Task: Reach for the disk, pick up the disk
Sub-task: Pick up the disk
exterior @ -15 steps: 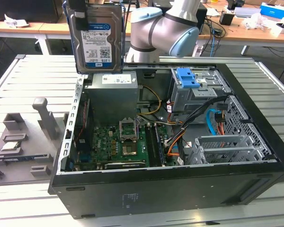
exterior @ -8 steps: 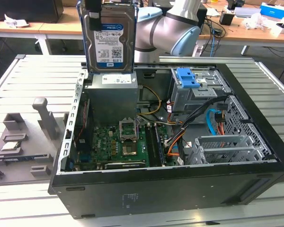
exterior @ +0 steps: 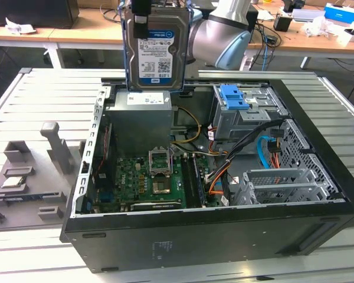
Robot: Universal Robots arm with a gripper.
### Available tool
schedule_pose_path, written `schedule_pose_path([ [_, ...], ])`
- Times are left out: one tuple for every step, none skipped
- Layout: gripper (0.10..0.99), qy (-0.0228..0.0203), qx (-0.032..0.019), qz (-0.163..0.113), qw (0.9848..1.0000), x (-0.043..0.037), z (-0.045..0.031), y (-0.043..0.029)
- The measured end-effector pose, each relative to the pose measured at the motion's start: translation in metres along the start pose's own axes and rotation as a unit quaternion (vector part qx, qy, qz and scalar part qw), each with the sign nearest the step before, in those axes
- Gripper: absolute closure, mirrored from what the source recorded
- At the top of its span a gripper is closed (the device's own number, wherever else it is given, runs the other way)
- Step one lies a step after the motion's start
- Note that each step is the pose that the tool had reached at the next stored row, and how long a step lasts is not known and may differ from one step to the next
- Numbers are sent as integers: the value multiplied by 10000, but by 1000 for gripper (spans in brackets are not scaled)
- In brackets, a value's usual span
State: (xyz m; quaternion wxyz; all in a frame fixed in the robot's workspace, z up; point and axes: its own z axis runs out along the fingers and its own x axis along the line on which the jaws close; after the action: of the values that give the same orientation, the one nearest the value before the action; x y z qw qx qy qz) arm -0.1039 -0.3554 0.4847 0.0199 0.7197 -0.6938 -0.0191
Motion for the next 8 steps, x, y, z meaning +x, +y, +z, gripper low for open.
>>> schedule_pose_path([
  [718,0,0,1,10000,1,-3,-63],
  [718,0,0,1,10000,1,-5,-99],
  [718,0,0,0,10000,2,-7,-125],
  [718,0,0,1,10000,3,-10,-181],
  [718,0,0,1,10000,4,-12,-210],
  [718,0,0,1,10000,5,-13,-237],
  [718,0,0,1,10000,6,-16,-293],
  [718,0,0,1,10000,6,-18,-323],
])
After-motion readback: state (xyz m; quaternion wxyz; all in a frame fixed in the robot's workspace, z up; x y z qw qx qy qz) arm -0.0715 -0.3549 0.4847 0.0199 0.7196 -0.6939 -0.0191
